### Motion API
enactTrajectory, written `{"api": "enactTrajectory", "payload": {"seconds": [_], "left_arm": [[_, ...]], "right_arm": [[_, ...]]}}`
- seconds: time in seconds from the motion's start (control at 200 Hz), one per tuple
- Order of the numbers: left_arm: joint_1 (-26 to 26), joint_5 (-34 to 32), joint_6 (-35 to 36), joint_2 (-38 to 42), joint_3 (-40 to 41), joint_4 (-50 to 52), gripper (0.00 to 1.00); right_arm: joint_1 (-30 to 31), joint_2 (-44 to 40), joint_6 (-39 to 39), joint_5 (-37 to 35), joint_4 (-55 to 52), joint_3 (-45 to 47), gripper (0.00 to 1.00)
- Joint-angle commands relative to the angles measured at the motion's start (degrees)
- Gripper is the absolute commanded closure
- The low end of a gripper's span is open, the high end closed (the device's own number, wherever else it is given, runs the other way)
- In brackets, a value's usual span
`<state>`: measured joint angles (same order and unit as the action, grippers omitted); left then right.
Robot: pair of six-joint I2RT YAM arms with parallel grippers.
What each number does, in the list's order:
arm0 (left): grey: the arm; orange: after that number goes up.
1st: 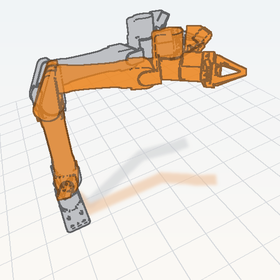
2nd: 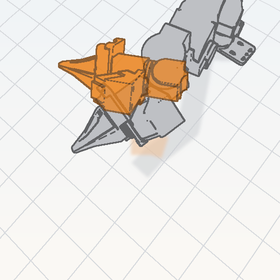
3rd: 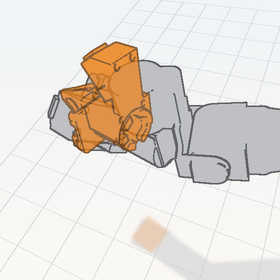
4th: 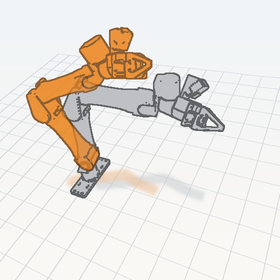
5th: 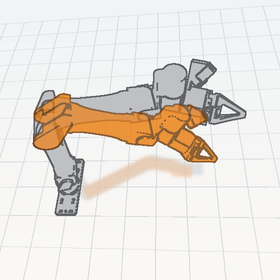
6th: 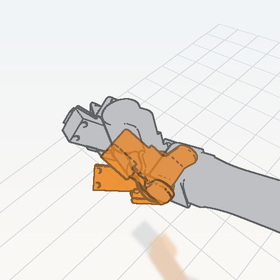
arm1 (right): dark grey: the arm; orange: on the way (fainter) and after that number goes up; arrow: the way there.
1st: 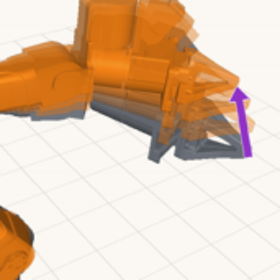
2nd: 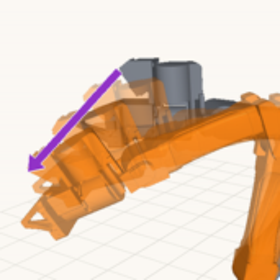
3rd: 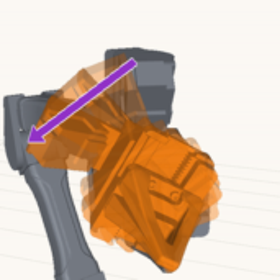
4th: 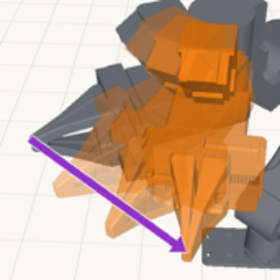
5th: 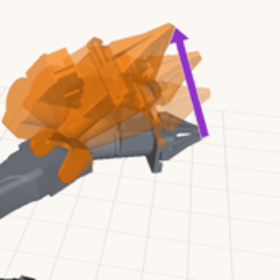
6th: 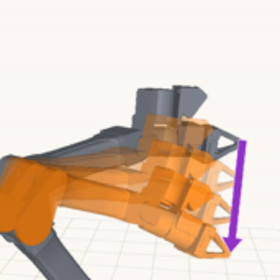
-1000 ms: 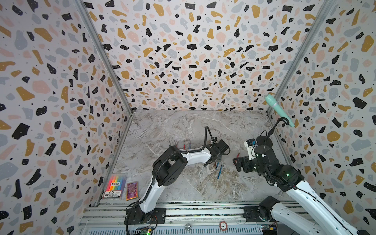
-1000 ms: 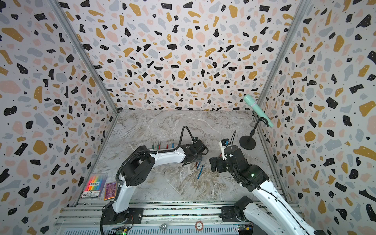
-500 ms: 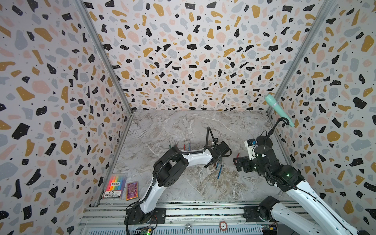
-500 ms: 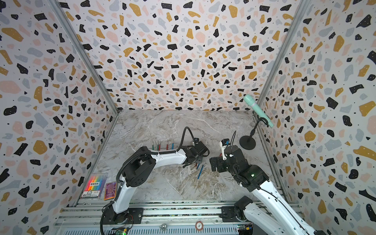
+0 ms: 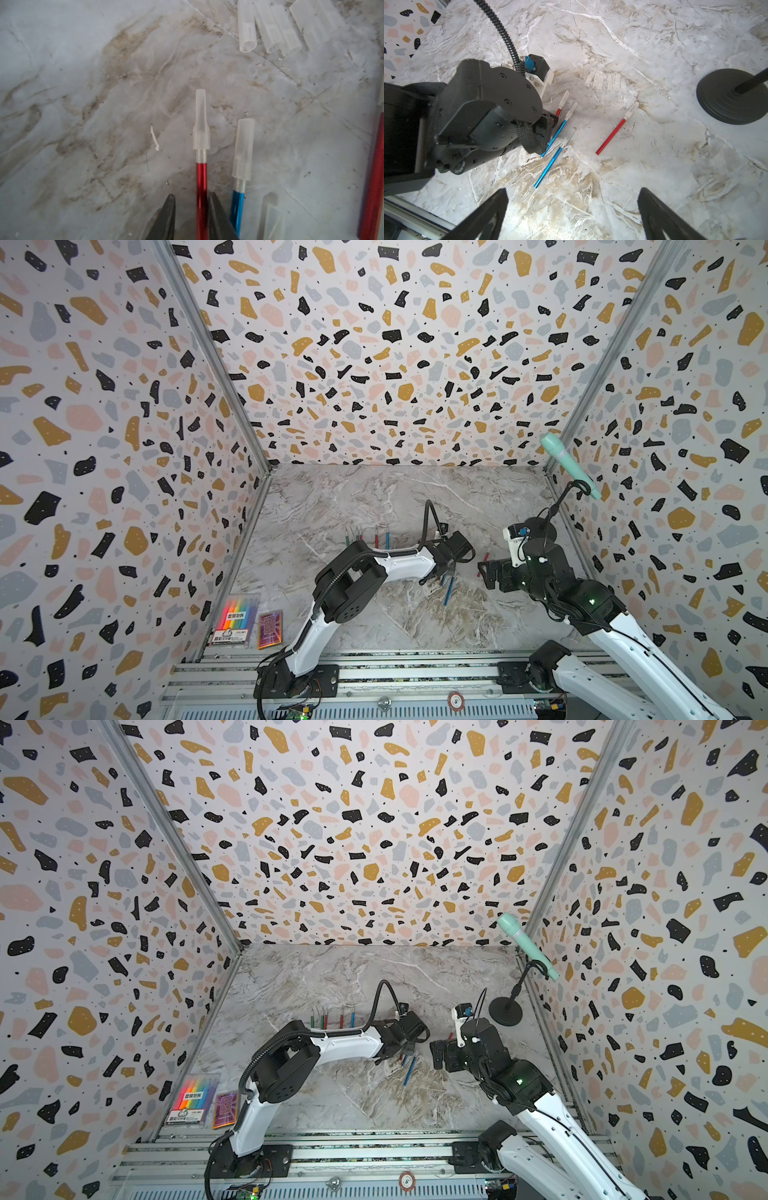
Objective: Remove protective caps from carving knives
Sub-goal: Pick up the carving knife from the center of the board.
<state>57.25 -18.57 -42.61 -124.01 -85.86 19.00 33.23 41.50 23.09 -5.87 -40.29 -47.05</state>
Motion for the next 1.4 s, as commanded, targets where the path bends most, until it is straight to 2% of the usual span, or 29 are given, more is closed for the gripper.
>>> {"api": "enactTrajectory", "payload": {"seconds": [0.0,0.365,0.586,0.751,0.931,1.091,1.392], "left_arm": [[0.8,5.7,0.2,-5.9,3.9,4.9,0.75],[0.8,6.0,0.9,-7.1,5.2,4.9,0.85],[0.8,5.2,1.9,-6.5,5.5,6.2,0.87],[0.8,4.9,2.2,-6.3,6.0,6.7,0.87],[0.8,5.3,1.7,-5.1,7.4,6.7,0.75],[0.8,4.4,2.2,-4.2,8.5,7.7,0.74],[0.8,3.8,2.3,-4.3,9.7,8.5,0.81]], "right_arm": [[-0.3,-0.5,0.6,-0.9,-0.5,-0.3,0.01],[-0.3,-0.9,0.6,-1.2,-0.5,-0.3,0.01],[-0.3,-1.0,0.6,-1.2,-0.5,-0.3,0.01],[-0.3,-1.0,0.6,-1.2,-0.6,-0.3,0.01],[-0.4,-0.9,0.6,-1.2,-0.5,-0.3,0.01],[-0.3,-0.8,0.6,-1.2,-0.5,-0.3,0.01],[-0.3,-1.0,0.6,-1.2,-0.4,-0.3,0.01]]}}
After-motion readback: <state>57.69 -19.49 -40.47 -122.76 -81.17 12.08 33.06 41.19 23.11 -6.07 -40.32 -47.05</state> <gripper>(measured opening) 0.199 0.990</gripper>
